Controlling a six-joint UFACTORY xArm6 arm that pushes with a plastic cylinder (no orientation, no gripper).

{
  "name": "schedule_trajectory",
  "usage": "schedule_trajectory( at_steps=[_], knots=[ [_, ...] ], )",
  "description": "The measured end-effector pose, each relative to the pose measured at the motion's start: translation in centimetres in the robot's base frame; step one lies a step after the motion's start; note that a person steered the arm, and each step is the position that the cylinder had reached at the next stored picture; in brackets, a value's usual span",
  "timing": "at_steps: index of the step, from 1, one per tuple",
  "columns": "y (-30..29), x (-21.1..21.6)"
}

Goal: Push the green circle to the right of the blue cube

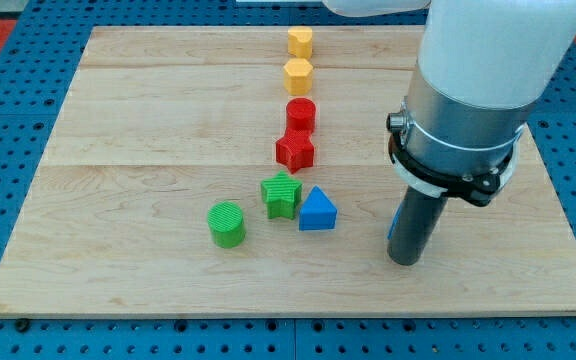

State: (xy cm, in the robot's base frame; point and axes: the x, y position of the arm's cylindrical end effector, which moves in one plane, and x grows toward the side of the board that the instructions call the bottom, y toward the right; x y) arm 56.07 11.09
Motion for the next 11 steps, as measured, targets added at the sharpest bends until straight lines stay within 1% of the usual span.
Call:
schedule_trajectory(
  at_steps=[2, 3, 4, 5, 6, 7, 8, 9, 10, 11],
  knots=[
    [0.0, -1.5],
    [-2.7, 4.0],
    [-6.0, 5.8],
    [-15.2, 5.8],
    [-22.6, 5.7],
    [-29.1, 4.5],
    [-31.0, 0.1],
    [-28.8, -5.7],
    [-23.4, -7.7],
    [-20.0, -3.8]
  ],
)
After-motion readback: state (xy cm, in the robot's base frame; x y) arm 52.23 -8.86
